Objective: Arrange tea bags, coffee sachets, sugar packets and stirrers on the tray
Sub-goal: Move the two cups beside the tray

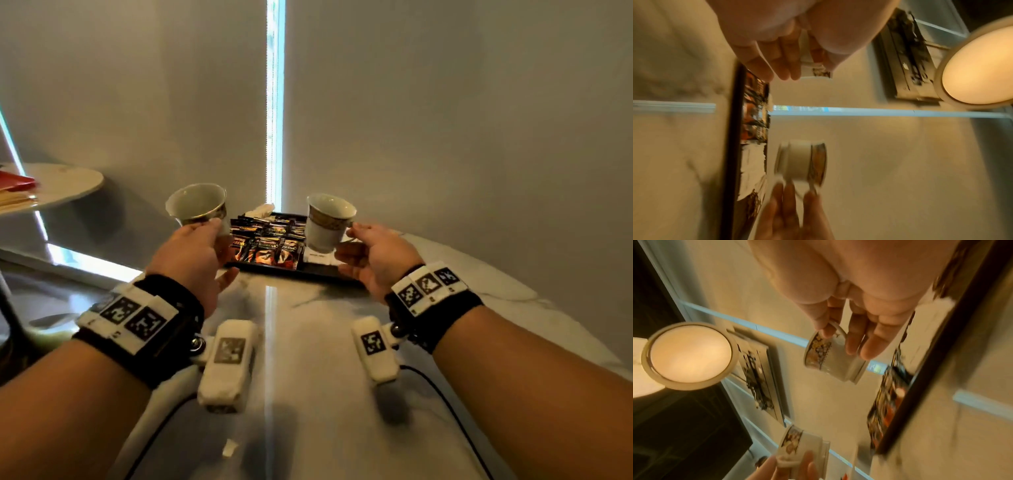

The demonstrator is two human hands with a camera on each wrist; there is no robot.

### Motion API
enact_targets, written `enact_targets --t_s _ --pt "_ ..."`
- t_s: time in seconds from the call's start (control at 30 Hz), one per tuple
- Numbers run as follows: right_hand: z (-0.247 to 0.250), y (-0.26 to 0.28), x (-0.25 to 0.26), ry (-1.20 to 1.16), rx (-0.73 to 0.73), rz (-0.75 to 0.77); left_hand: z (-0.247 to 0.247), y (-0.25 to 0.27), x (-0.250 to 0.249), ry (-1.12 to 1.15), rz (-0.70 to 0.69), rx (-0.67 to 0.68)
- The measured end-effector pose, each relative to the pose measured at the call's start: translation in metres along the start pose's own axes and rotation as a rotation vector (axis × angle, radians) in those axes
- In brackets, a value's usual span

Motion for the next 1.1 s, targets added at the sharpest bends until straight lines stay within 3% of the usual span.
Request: enact_targets --t_s 0.17,0.4,0.7,1.1 --pt "0.117 0.006 0.022 -0.026 -0.224 0.072 -0.091 0.003 -0.004 -0.017 -0.064 0.178" --pt "0.219 0.012 0.003 -0.147 -0.452 0.082 -0.217 0.027 0.058 -0.052 0.056 0.405" --pt "0.251 -0.007 -0.018 -0.205 -0.493 -0.013 -0.296 0.033 0.147 -0.134 0.12 0.47" --pt "0.265 -0.024 -0.031 -0.181 -0.494 -0.077 -0.319 0.032 0.2 -0.268 0.196 0.457"
Point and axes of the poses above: each hand's wrist, its own y-axis away from the middle knuckle, its own z-axis out of the back of the hand, x = y × z, the point moved 10 cm from there along -y, towards the middle knuckle
